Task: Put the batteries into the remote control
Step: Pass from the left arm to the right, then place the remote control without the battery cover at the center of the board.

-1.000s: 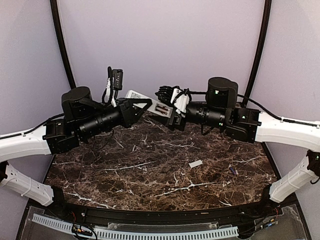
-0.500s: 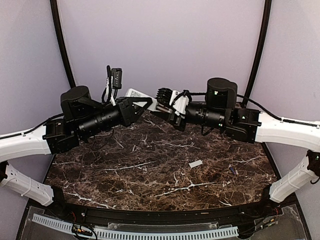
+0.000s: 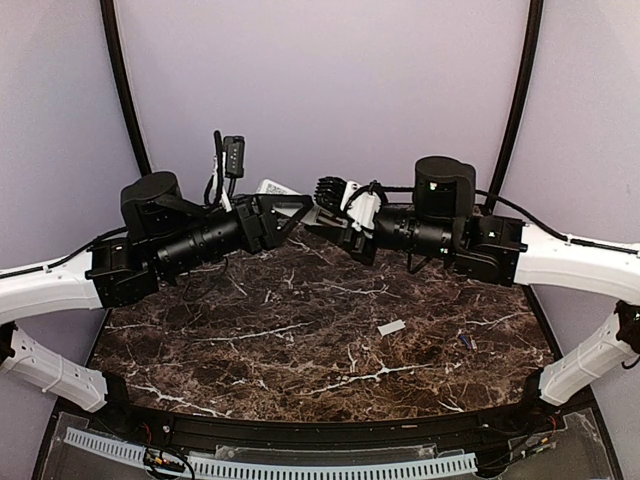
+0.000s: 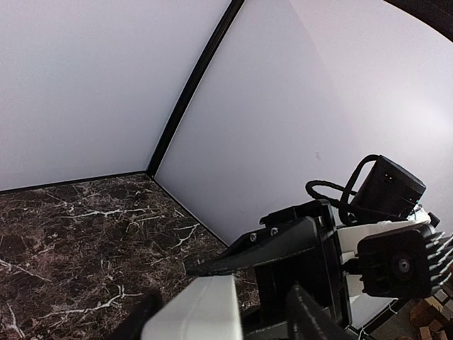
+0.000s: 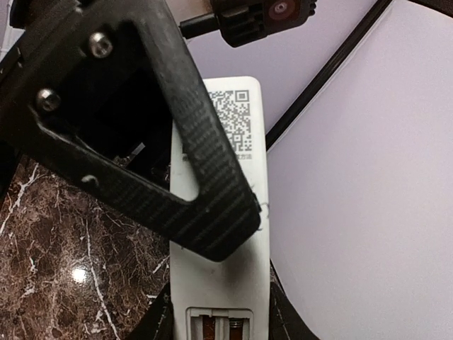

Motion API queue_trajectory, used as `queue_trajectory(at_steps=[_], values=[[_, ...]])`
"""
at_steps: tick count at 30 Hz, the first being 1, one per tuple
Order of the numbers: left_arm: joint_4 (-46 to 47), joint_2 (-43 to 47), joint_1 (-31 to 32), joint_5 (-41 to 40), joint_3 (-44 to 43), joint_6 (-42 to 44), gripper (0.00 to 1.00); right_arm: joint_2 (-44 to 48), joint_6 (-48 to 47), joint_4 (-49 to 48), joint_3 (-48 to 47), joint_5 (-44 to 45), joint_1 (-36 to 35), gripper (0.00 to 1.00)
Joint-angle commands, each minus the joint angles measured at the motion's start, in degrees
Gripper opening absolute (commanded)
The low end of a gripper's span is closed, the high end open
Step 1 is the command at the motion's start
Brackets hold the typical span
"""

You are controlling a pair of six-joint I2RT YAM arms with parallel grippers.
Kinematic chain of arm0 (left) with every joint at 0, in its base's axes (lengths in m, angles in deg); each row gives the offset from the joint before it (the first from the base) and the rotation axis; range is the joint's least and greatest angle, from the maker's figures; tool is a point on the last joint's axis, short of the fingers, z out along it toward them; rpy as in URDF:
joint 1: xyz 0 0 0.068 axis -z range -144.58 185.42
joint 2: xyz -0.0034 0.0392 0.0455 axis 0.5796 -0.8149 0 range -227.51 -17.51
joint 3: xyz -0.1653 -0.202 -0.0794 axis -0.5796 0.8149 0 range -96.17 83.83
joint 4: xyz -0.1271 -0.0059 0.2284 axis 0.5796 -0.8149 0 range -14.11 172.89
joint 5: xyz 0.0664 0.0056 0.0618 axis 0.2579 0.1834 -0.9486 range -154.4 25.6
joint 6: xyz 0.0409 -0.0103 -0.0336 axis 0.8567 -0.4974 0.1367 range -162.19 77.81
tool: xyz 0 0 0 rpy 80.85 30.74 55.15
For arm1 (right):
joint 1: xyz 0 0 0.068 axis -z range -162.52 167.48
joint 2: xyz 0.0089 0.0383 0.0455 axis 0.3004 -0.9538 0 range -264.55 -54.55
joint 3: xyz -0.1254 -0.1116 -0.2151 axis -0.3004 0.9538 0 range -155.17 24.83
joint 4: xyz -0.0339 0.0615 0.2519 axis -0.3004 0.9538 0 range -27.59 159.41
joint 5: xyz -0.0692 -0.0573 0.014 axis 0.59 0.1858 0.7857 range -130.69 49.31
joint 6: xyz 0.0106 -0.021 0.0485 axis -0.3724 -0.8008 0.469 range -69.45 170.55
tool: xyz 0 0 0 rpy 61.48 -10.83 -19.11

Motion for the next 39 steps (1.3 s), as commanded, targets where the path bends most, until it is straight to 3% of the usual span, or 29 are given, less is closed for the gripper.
queue_trajectory(at_steps=[1, 3, 8, 12, 21, 29, 31, 39], values=[[-1.5, 1.6, -0.1, -1.5, -1.2, 3.3, 0.94, 1.3, 5.1, 5.3, 0.1, 1.7, -0.1, 0.03], [-4.3, 3.1, -0.1, -5.1, -1.8, 6.2, 0.98, 1.3, 7.4, 8.6, 1.2, 1.1, -0.1, 0.01], [-9.7, 7.9, -0.1, -18.8, -1.4, 12.3, 0.99, -1.7, 13.6, 17.8, 5.4, -4.8, 0.0, 0.0], [-11.2, 11.1, -0.1, -25.0, 0.0, 15.4, 0.99, -7.4, 19.8, 21.1, 8.4, -7.7, -0.1, 0.0], [-11.9, 12.1, -0.1, -25.5, 1.0, 15.7, 0.99, -22.4, 21.2, 22.3, 7.4, -5.5, -2.9, 0.0], [-12.9, 11.1, -0.2, -25.2, 0.4, 17.1, 0.99, -30.5, 24.4, 23.7, 3.0, -6.8, -4.0, 0.0], [-13.0, 11.2, -0.1, -25.6, 0.5, 17.2, 0.99, -30.8, 24.9, 23.0, 3.3, -7.0, -4.1, 0.04], [-11.9, 11.1, -0.1, -26.7, 0.7, 20.1, 0.99, -31.8, 21.3, 25.0, 2.5, -9.0, -4.5, 0.41]])
